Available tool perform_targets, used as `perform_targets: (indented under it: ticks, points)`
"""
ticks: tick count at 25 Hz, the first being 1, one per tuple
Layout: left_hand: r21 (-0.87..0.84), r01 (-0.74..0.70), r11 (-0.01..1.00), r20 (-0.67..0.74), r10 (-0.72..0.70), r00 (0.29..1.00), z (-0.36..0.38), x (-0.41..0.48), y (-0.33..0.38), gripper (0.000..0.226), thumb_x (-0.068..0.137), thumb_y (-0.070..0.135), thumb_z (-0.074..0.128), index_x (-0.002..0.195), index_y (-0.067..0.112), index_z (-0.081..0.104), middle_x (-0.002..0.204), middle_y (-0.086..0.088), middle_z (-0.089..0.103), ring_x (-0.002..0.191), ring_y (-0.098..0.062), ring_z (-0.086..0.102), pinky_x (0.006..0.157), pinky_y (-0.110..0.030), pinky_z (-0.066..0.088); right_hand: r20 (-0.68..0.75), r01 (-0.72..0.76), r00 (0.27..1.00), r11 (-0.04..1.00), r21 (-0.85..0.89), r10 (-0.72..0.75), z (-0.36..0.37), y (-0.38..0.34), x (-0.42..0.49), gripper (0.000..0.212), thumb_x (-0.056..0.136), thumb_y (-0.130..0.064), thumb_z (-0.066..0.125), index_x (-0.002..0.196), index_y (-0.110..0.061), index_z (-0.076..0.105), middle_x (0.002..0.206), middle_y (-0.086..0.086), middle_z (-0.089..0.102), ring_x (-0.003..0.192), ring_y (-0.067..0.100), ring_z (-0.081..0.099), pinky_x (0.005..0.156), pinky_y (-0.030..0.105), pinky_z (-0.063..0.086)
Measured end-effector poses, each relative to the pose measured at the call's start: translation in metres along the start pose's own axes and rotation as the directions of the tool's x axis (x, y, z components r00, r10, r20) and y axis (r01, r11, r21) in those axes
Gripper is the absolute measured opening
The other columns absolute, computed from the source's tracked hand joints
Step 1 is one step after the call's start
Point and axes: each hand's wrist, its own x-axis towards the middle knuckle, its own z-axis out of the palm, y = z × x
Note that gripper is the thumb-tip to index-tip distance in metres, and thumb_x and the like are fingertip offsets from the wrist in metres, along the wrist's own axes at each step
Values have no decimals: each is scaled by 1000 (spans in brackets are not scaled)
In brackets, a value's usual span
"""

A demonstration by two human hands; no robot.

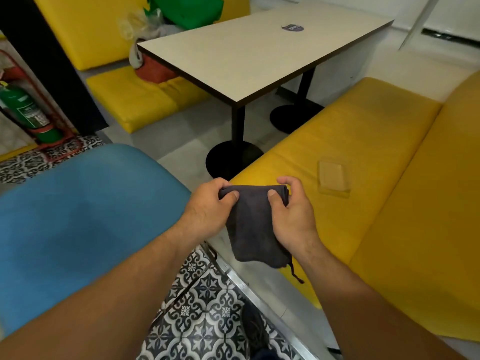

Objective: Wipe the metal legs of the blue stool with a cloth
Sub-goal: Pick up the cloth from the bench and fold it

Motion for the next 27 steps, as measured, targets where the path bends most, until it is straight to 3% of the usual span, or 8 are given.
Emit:
perform_targets:
  ticks: [4, 7, 11, 15, 19, 21, 24, 27]
  points:
    - [-71, 168, 983, -185, -179, 966, 17, -32, -49, 14, 89, 36, 62, 77, 28, 60, 75, 8, 66, 71, -10, 62, 55, -27, 43, 69, -1, 998, 1000, -19, 2, 22, 23, -24, 19, 95, -23, 58, 96, -39, 47, 73, 11, 63, 61, 26, 59, 46, 36, 43]
    - [-225, 299, 927, -171, -340, 925, 42, -51, -90, 17, 91, 36, 62, 80, 24, 63, 78, 4, 69, 76, -16, 66, 62, -35, 54, 97, -66, 993, 997, -42, 70, 37, 55, -31, 22, 95, -21, 57, 95, -39, 45, 75, 19, 63, 60, 35, 57, 46, 41, 44]
    - [-402, 365, 840, -109, -439, 892, 79, -63, -144, 22, 93, 31, 57, 82, 17, 69, 80, -4, 73, 77, -22, 69, 74, -45, 58, 98, -45, 994, 997, -64, 51, 60, 117, -33, 24, 95, -16, 57, 91, -38, 48, 68, 15, 61, 52, 22, 50, 41, 32, 37]
    - [-383, 266, 884, -246, -376, 893, 100, -60, -191, 23, 95, 33, 55, 81, 21, 69, 77, 3, 72, 75, -16, 70, 66, -36, 57, 210, 34, 977, 999, -6, -32, 84, 179, -25, 38, 96, -7, 49, 95, -45, 53, 74, 24, 57, 56, 25, 47, 48, 38, 37]
    - [-318, 141, 937, -378, -262, 888, 104, -55, -224, 19, 95, 34, 56, 87, 24, 70, 80, 6, 73, 78, -13, 70, 74, -41, 59, 263, 188, 947, 982, 8, -183, 107, 217, -19, 52, 90, 4, 44, 71, -39, 66, 67, -19, 63, 58, -3, 53, 50, 12, 38]
    - [-289, 72, 955, -420, -194, 887, 106, -50, -229, 17, 95, 34, 57, 90, 24, 70, 82, 5, 73, 79, -13, 70, 76, -43, 59, 260, 202, 945, 979, 7, -197, 115, 225, -17, 56, 86, 7, 42, 59, -35, 68, 63, -25, 63, 61, -8, 55, 51, 7, 37]
    - [-229, -19, 973, -468, -93, 879, 111, -46, -228, 16, 94, 34, 58, 93, 24, 71, 81, 6, 73, 78, -11, 69, 73, -42, 59, 250, 268, 936, 962, -56, -246, 120, 233, -9, 46, 88, 1, 46, 70, -32, 71, 85, -23, 64, 78, -6, 57, 66, 6, 41]
    - [-163, -51, 985, -508, -39, 861, 124, -45, -226, 14, 94, 33, 58, 93, 26, 70, 79, 7, 72, 76, -9, 68, 71, -42, 59, 299, 401, 890, 903, -152, -345, 120, 247, 4, 28, 89, -7, 54, 89, -25, 75, 104, -6, 58, 90, 4, 53, 79, 12, 42]
